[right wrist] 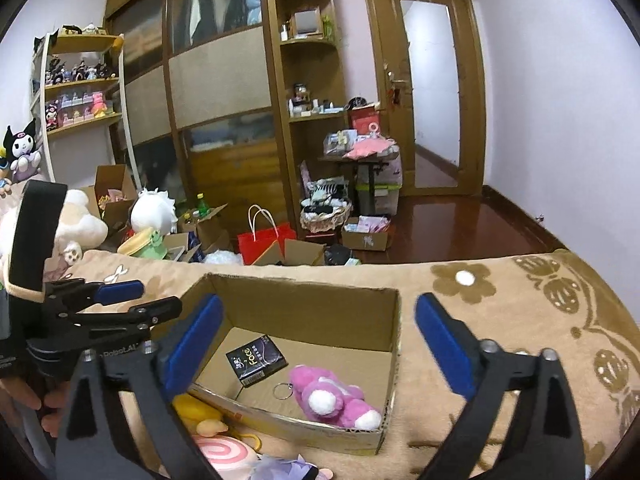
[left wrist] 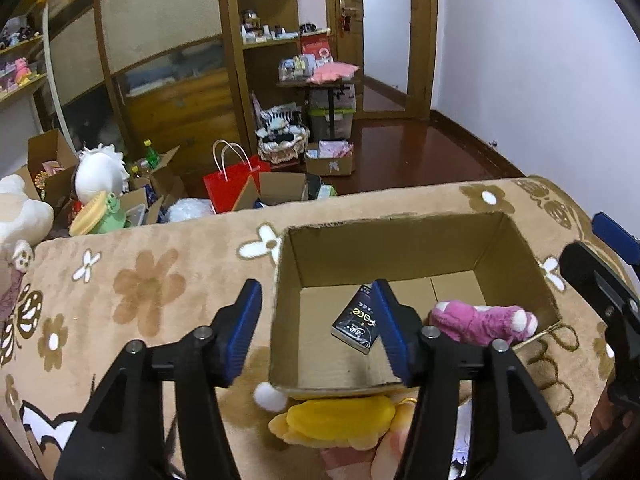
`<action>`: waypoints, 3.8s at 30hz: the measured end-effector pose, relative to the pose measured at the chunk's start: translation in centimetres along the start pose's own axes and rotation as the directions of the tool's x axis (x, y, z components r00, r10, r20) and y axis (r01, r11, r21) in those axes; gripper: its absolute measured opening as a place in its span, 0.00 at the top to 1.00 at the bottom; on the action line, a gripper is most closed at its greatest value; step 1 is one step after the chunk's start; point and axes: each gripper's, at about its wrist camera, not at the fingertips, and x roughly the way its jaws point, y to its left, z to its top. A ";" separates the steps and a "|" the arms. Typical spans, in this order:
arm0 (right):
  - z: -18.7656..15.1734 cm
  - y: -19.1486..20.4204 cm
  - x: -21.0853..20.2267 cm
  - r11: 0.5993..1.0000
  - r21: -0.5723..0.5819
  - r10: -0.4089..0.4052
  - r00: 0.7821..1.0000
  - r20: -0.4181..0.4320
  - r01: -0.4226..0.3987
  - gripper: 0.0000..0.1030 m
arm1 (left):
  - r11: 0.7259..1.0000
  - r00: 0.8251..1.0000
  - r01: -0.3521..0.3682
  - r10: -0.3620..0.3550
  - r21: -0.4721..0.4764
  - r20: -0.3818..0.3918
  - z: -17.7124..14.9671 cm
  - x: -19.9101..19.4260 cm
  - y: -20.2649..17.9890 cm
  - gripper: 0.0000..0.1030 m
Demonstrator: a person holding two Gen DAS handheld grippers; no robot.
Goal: Organize soft objects
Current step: 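Open the left tool over the box while the right tool releases the pink bear inside, then withdraw both tools from the box back toward the toy pile, then grasp the yellow plush with the left tool while the right tool grasps the white-haired doll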
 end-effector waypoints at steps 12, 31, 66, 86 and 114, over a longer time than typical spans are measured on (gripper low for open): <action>0.3 0.3 -5.2 1.000 0.012 -0.017 1.000 0.011 0.017 0.00 | 0.999 1.000 0.000 0.000 -0.035 0.011 -0.5 -5.1 1.2 0.22; -2.1 0.4 -9.0 0.999 0.039 -0.030 0.998 -0.053 0.033 0.00 | 1.000 0.992 -0.011 0.007 -0.029 -0.126 -2.5 -6.9 1.9 0.08; -8.5 -1.8 -1.2 0.990 0.141 0.025 0.951 -0.307 0.020 0.00 | 0.998 0.928 0.054 -0.064 -0.036 -0.368 -5.2 2.1 -0.1 0.05; -11.1 -1.5 1.6 0.985 0.173 0.055 0.904 -0.423 0.021 0.00 | 0.997 0.895 0.075 -0.071 -0.008 -0.439 -6.2 5.7 -1.7 0.05; -14.9 -1.6 4.4 0.974 0.222 0.096 0.815 -0.572 0.041 0.00 | 0.992 0.870 0.080 -0.115 -0.093 -0.479 -7.0 8.2 -0.3 0.12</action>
